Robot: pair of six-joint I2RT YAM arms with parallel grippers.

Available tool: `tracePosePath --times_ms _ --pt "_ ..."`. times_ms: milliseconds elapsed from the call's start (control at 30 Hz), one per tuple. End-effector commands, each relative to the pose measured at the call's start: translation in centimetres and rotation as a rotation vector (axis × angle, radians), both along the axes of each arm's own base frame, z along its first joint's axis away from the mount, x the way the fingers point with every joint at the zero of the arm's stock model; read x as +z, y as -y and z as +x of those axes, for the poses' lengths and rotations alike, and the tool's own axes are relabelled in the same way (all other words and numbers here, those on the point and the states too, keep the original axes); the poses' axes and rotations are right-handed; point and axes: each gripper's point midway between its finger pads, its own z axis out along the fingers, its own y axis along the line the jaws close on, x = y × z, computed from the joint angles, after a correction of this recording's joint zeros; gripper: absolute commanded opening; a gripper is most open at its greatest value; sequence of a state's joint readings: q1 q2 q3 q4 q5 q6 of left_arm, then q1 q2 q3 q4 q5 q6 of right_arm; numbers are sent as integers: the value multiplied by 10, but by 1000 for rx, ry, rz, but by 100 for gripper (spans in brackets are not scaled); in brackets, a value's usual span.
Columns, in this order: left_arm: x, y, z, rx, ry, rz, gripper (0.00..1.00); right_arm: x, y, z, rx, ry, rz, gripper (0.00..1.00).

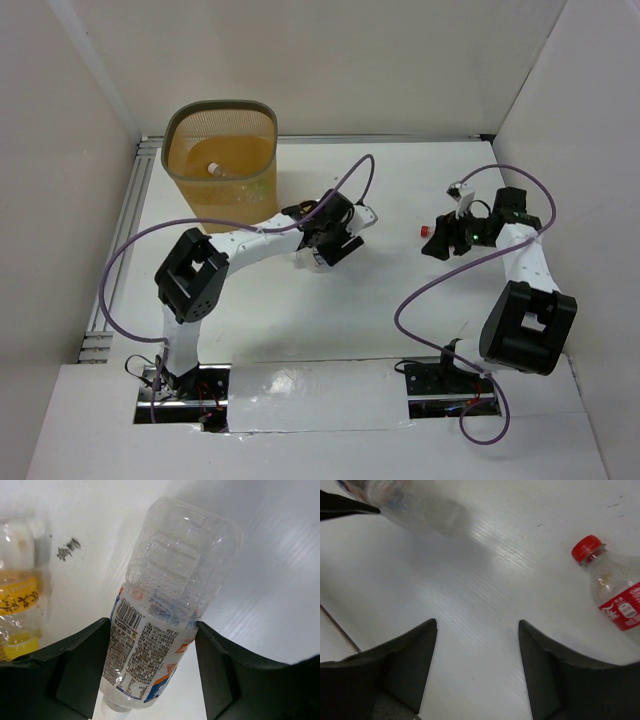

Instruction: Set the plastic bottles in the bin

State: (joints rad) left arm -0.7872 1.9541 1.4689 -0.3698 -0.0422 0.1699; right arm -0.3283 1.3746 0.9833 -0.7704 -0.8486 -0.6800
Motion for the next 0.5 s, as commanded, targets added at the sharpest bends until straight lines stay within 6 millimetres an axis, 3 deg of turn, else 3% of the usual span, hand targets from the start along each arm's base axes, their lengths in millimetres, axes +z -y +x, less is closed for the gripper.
tracePosePath --times_ms 0,33,100,133,200,233,267,333,433,467 --pt "95 21 7 -3 105 -160 0 29 16 17 -28 137 -41 71" --pt "121 22 15 16 136 -202 0 30 23 18 -54 140 -40 49" --pt "144 25 18 22 160 -236 0 39 26 19 -62 178 -44 34" --pt "176 30 18 17 198 -296 0 39 26 19 -62 178 -44 31" --pt "202 33 18 15 227 -347 0 39 29 19 -71 178 -45 33" --pt "227 34 19 22 258 -393 0 39 32 19 -80 178 -46 34" --pt "236 35 19 32 262 -417 0 42 33 20 -80 186 -49 34" --pt "275 32 22 56 313 -503 0 43 33 20 -80 186 -49 37" --pt "336 12 29 119 386 -680 0 43 33 22 -80 195 -53 38" --pt "349 -4 39 155 406 -724 0 43 33 22 -80 195 -53 38"
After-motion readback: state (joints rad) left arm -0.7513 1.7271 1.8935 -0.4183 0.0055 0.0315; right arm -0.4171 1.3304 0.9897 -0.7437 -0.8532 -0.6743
